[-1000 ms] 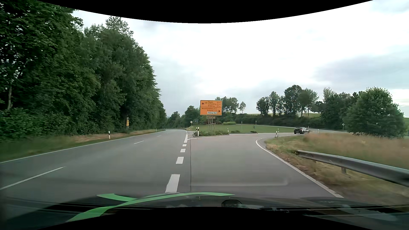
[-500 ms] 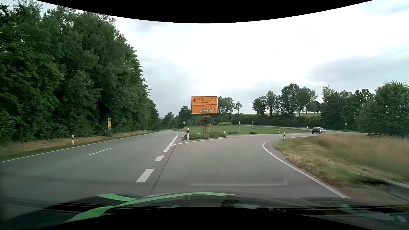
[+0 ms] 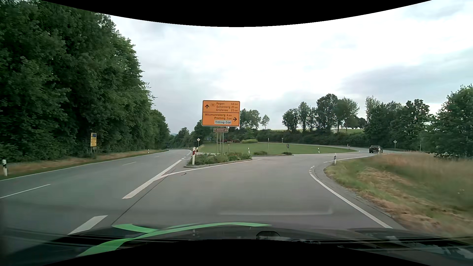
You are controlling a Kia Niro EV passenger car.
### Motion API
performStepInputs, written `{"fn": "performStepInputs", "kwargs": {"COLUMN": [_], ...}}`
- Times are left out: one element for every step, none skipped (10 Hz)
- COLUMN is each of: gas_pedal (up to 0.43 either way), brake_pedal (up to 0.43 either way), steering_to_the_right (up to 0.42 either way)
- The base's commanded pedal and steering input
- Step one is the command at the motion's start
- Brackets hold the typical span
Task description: Follow the waypoints while adhering to traffic rules and regulations
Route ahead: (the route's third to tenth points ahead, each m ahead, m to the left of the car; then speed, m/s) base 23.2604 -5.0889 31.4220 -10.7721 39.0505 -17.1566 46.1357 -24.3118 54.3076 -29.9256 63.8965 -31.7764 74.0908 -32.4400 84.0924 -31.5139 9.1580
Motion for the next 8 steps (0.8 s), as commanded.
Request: {"fn": "performStepInputs", "kwargs": {"gas_pedal": [0.0, 0.039, 0.067, 0.067, 0.087, 0.087, 0.087, 0.13], "brake_pedal": [0.0, 0.0, 0.0, 0.0, 0.0, 0.0, 0.0, 0.0], "steering_to_the_right": [0.072, 0.075, 0.079, 0.084, 0.094, 0.106, 0.111, 0.113]}}
